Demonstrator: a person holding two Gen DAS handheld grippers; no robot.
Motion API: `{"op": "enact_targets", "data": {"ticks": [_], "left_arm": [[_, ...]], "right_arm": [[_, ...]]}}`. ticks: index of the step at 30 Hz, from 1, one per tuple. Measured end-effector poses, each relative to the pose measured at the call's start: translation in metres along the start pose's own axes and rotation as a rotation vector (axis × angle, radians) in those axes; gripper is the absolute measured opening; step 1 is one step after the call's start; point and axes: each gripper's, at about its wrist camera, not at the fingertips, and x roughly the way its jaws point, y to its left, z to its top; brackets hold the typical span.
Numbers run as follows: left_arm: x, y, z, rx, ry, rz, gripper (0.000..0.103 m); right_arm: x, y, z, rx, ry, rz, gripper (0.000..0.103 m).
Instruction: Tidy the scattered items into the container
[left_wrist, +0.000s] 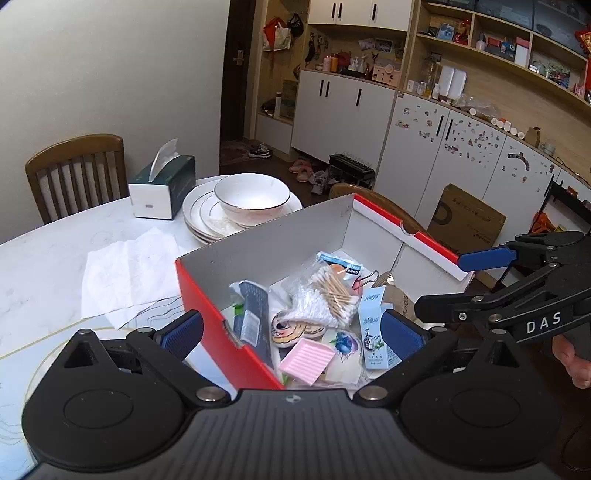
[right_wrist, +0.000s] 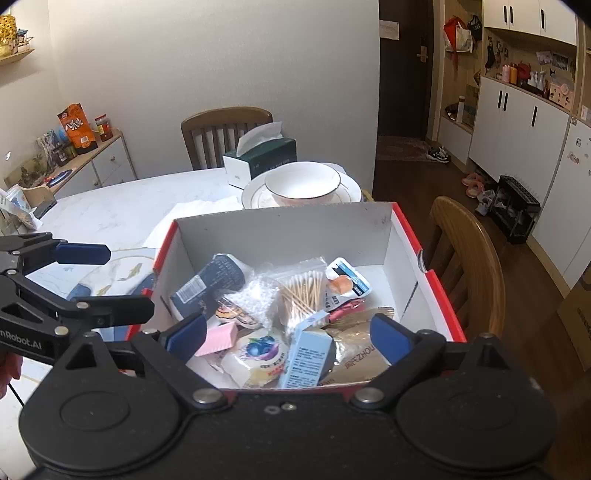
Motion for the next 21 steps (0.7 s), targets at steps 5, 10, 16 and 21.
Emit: {"op": "enact_targets", "data": {"ticks": [5,10,16,21], "left_arm": [[-0.011,0.004,-0.004,0.007,-0.007,0.017,0.103],[-0.025,0.003,-0.010,0.039,-0.016,0.016,0.103],[-0.037,0.008,-0.017,0.028,-0.025,0.016,0.103],[-0.044,0.014,-0.021,0.019,-0.022,0.025,0.103]], "right_arm": [[-0.007,0.012,-0.004,-0.003,-0.013,0.005,0.096],[-0.013,0.026,-0.008,-0.011,-0.011,0.005,0.096],[-0.019,0.037,-0.012,0.004,-0.014,0.001,0.096],[-0.024,0.044,-0.015,0.017,-0.017,-0.014,0.096]]}}
